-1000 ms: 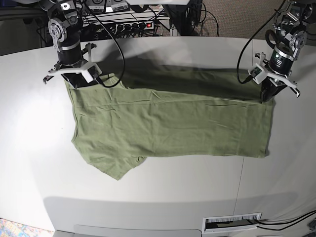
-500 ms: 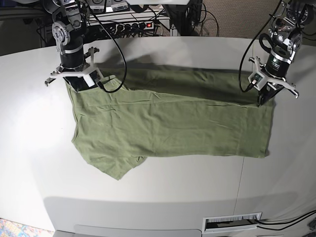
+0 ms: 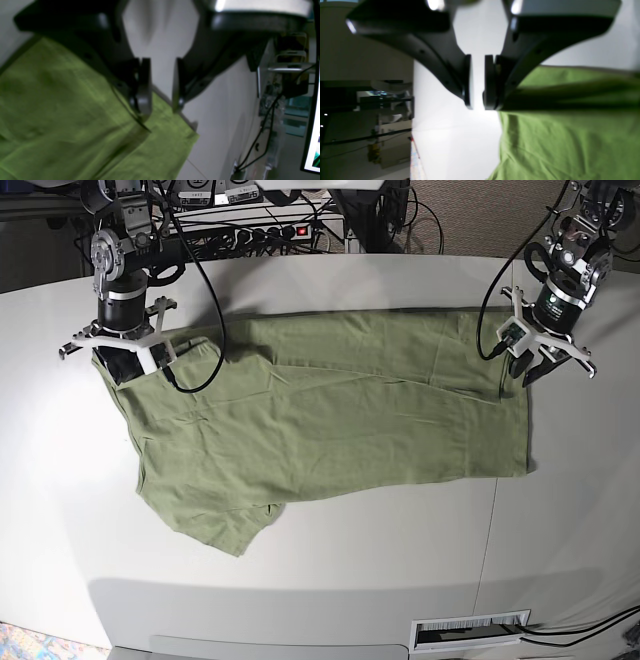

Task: Fold the T-shirt properly
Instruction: 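Lift the shoulder edges with both grippers and release them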

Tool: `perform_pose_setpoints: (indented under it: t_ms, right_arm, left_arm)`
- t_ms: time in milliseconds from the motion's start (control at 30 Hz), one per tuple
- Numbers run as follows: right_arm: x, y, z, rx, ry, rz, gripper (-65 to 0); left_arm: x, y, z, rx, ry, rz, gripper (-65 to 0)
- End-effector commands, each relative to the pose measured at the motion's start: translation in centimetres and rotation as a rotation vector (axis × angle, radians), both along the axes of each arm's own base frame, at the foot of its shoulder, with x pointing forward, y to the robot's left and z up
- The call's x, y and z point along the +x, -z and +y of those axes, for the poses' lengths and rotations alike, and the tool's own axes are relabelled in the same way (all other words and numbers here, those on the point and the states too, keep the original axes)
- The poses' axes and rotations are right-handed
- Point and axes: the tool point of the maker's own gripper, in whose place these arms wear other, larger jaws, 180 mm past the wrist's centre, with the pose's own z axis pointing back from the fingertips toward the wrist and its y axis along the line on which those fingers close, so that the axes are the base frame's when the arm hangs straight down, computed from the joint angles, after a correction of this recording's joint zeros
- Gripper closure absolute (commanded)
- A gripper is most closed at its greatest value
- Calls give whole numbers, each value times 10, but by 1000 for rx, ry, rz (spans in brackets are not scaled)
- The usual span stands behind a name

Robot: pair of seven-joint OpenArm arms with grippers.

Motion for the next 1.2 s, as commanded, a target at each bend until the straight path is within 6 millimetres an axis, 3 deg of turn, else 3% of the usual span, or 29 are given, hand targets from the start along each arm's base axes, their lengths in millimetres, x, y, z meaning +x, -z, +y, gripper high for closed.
perform_pose_setpoints:
  t_ms: [0,267,400,533,633,767,800,867,967,1167]
  right_arm:
    - [5,-12,-1,-19,-9,-42,-91]
    - [10,-27,-11,17,74,-135,-90]
    - [15,-29,-9,43,80,-150,-91]
    - [7,-21,-17,36,132,-101,-91]
    - [3,-10,-11,40,91,-38,-91]
    - [7,-8,-3,79,43,-35,-88]
    - [9,-8,0,81,28,-31,-60]
    - [10,-2,6,113,1,-2,0]
    - [12,14,12,143,-46,44,0]
    - [28,41,-6,129,-22,97,0]
  left_arm:
    - [6,-11,2,12,13,-36,-162]
    - [5,-11,2,10,17,-35,-155]
    - [-3,1,-7,5,73,38,-155]
    - [-14,12,-16,-3,127,113,-155]
    - [-20,13,-24,-16,163,141,-151]
    - [-18,0,-38,-64,190,124,-22]
    - [-15,-2,-39,-73,190,118,0]
    - [-8,-6,-41,-75,201,110,0]
    - [-4,-8,-47,-77,244,125,0]
    - [-3,1,-44,-71,265,175,0]
